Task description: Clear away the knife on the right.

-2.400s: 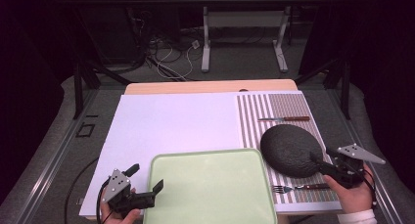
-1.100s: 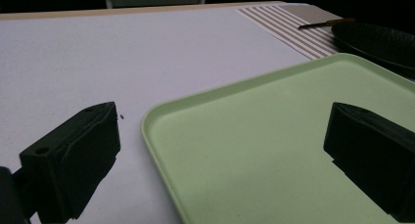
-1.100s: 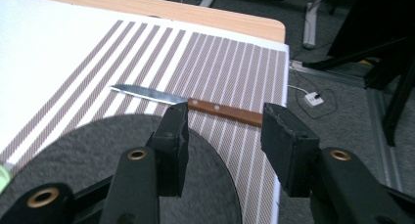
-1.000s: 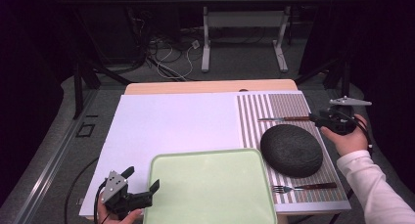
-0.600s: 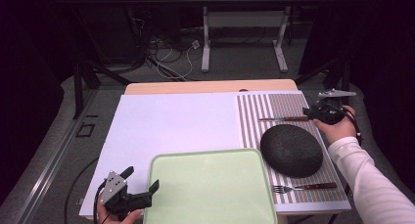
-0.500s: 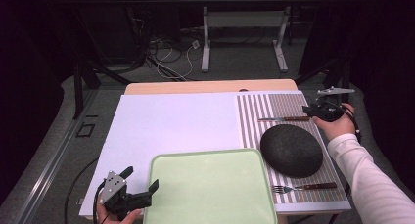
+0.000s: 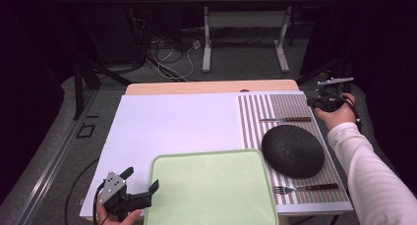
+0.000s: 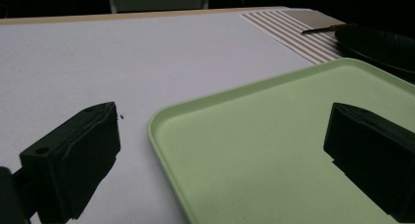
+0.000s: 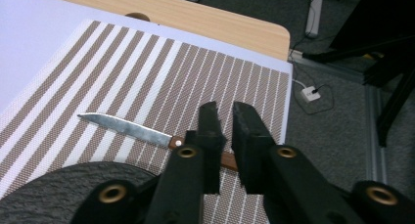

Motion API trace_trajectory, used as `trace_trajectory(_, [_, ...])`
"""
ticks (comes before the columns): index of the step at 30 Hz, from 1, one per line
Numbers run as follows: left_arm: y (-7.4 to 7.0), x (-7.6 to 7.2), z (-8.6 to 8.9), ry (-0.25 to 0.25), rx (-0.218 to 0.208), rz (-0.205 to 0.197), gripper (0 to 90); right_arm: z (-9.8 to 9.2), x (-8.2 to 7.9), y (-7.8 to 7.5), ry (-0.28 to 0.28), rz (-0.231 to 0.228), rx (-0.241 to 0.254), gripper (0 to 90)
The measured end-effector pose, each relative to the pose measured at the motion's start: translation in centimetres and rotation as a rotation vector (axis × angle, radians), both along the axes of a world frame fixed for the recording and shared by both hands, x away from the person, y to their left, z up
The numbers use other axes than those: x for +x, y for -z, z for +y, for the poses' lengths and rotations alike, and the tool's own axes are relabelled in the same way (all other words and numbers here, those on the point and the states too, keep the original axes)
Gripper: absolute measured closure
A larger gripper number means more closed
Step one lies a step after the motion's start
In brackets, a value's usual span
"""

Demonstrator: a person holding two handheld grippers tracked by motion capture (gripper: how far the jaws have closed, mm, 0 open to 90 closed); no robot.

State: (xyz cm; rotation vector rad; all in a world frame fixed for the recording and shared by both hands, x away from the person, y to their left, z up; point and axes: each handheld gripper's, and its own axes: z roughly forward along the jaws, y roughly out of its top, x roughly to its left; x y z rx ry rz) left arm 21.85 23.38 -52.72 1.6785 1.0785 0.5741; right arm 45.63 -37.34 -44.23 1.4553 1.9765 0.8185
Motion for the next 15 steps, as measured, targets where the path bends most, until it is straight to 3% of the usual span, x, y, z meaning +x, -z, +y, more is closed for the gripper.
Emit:
trace_trajectory(1, [0.1,0.1,0.0,0.0,0.0,0.004,0.4,0.2,0.6,0.0,0.006,0.058,0.019,86.6])
trace_trajectory(6, [0.1,0.2,0.0,0.003,0.002,0.014,0.4,0.8,2.0,0.8,-0.02,0.096,-0.004,88.3])
trace_trajectory(11, [0.2,0.3,0.0,0.003,0.005,0.017,0.4,1.1,2.9,1.9,0.0,0.09,-0.006,88.5])
trace_trajectory(12, [0.2,0.3,0.0,0.001,0.006,0.018,0.4,1.1,3.2,2.4,0.024,0.071,-0.012,89.7])
trace_trajectory(15, [0.2,0.2,0.1,0.0,0.006,0.018,0.4,1.1,3.7,3.4,0.037,0.082,0.014,90.0])
